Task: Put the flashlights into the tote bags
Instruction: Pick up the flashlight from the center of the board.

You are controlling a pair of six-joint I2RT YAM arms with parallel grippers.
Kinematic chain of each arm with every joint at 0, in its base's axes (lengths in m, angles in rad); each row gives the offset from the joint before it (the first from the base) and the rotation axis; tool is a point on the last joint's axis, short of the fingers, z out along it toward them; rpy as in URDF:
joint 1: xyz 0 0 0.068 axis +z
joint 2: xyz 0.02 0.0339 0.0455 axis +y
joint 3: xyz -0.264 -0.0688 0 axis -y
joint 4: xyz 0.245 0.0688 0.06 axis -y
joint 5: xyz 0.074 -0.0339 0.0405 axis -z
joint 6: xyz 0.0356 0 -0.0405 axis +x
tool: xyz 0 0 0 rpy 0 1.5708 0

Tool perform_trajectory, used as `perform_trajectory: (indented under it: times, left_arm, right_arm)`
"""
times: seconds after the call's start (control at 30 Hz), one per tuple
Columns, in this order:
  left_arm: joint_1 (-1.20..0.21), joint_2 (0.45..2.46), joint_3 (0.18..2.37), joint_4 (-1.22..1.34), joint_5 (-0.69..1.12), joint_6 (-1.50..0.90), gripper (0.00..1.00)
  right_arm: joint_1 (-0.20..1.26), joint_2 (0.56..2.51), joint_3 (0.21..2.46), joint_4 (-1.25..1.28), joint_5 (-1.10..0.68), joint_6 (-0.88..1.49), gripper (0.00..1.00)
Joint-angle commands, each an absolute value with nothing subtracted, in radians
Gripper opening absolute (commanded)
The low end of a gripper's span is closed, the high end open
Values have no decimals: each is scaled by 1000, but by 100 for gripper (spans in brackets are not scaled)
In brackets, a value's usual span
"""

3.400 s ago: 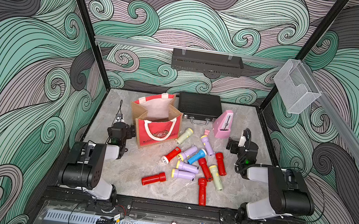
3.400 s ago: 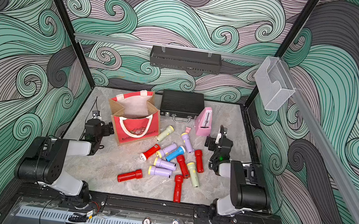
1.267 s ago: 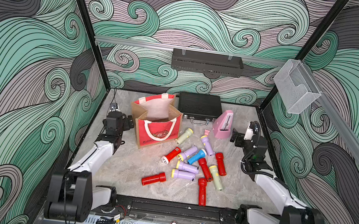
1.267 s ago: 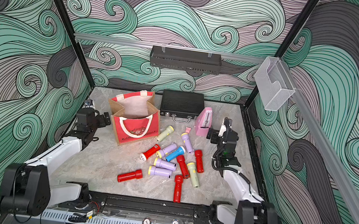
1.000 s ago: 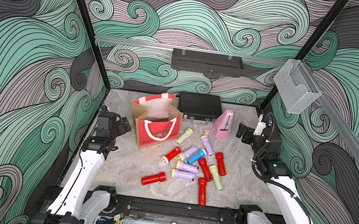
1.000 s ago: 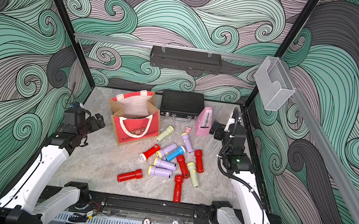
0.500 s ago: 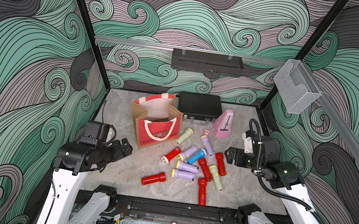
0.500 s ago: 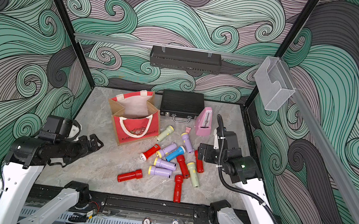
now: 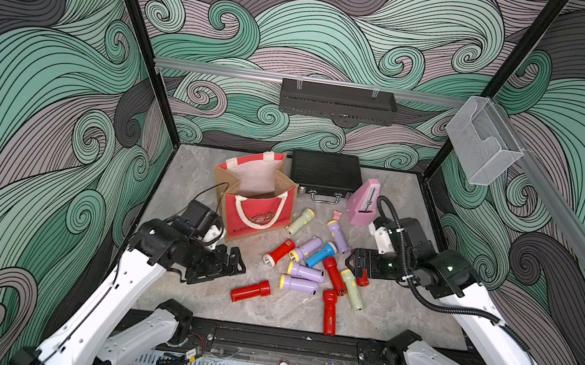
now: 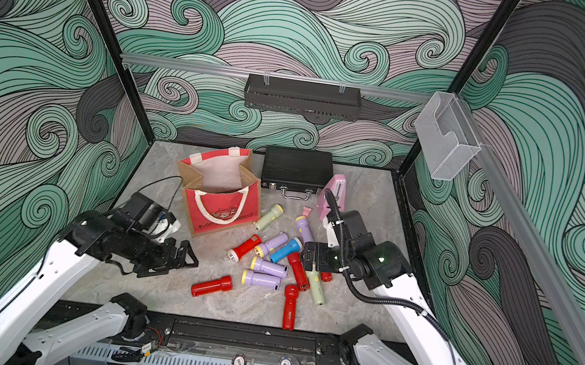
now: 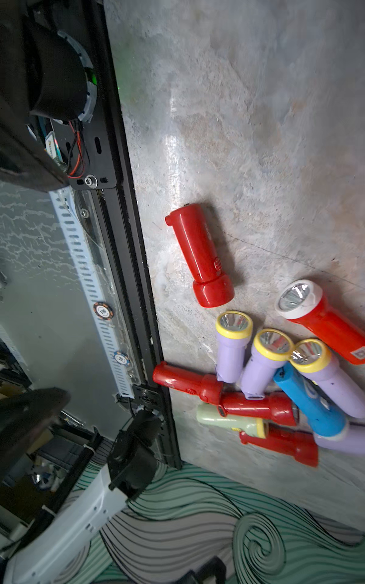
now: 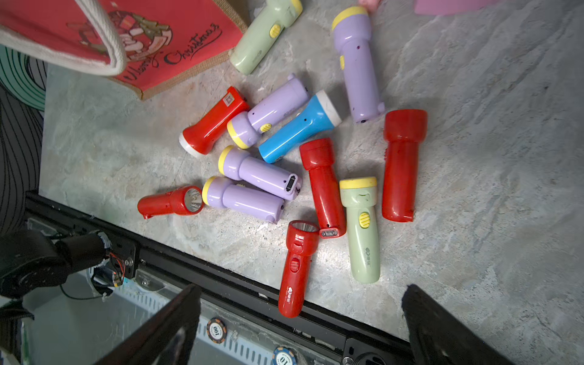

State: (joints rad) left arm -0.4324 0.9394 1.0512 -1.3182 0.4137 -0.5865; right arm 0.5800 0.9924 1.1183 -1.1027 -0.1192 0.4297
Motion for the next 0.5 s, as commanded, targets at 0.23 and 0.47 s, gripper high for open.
perform_trajectory:
  times: [0.23,0.47]
  left_arm:
    - [-654,1164,1014,-1067,260,-510,98]
    - [-741,1229,924,-978,172,-478,98]
  right_arm:
    - [811,1008,1078,-1006,-9,714,99]
    - [839,1020,1065,-999,-21,712,99]
